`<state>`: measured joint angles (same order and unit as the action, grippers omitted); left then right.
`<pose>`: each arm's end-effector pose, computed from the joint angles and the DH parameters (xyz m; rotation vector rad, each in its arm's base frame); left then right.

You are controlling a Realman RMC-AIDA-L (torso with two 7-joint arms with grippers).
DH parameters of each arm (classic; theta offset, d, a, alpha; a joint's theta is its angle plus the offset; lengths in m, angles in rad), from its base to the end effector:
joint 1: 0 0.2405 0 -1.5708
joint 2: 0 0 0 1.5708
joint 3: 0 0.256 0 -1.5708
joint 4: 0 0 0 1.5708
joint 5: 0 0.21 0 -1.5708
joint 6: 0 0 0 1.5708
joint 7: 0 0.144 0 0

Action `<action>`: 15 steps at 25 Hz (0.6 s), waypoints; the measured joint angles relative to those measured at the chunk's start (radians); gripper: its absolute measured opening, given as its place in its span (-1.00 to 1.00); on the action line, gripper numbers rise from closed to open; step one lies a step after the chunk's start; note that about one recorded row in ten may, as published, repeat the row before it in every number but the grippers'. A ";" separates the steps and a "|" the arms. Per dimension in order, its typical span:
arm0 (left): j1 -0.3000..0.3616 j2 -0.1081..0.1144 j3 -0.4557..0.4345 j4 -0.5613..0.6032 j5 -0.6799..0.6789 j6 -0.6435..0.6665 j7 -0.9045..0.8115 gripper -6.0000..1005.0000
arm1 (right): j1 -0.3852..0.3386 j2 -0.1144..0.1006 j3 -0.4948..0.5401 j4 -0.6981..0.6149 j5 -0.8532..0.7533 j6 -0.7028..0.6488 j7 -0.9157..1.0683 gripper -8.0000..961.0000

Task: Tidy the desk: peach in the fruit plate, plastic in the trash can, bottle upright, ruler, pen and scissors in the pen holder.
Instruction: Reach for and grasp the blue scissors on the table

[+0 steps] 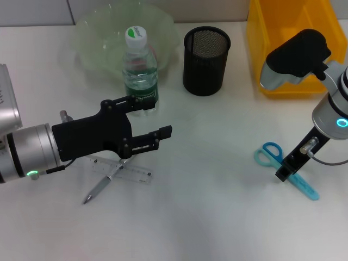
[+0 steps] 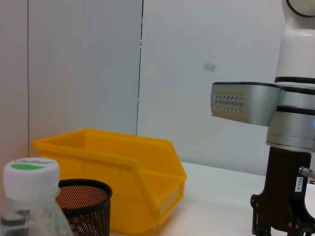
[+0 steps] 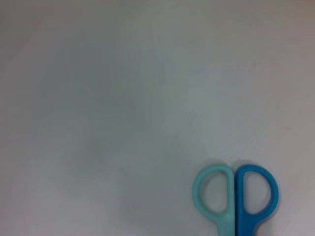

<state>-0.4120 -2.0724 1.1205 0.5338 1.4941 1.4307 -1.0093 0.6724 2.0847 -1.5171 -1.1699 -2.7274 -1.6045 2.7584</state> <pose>-0.2579 0.3045 -0.0391 -2.6585 -0.3215 -0.8526 0.2047 0.3424 -0.0283 -2.4581 1.1163 -0.8512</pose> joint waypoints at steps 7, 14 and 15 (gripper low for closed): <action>-0.005 0.000 -0.001 0.000 0.000 -0.002 0.000 0.44 | 0.000 0.000 0.000 0.001 0.000 0.004 0.001 -0.06; -0.009 0.000 -0.001 0.000 0.000 -0.005 0.000 0.44 | 0.006 -0.001 0.000 0.002 0.000 0.006 0.001 -0.07; -0.008 0.000 -0.001 0.000 0.000 -0.006 0.000 0.44 | 0.008 -0.001 0.000 0.006 0.000 0.006 0.001 -0.07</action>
<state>-0.4205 -2.0724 1.1197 0.5337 1.4941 1.4245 -1.0093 0.6805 2.0836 -1.5171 -1.1644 -2.7275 -1.5985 2.7596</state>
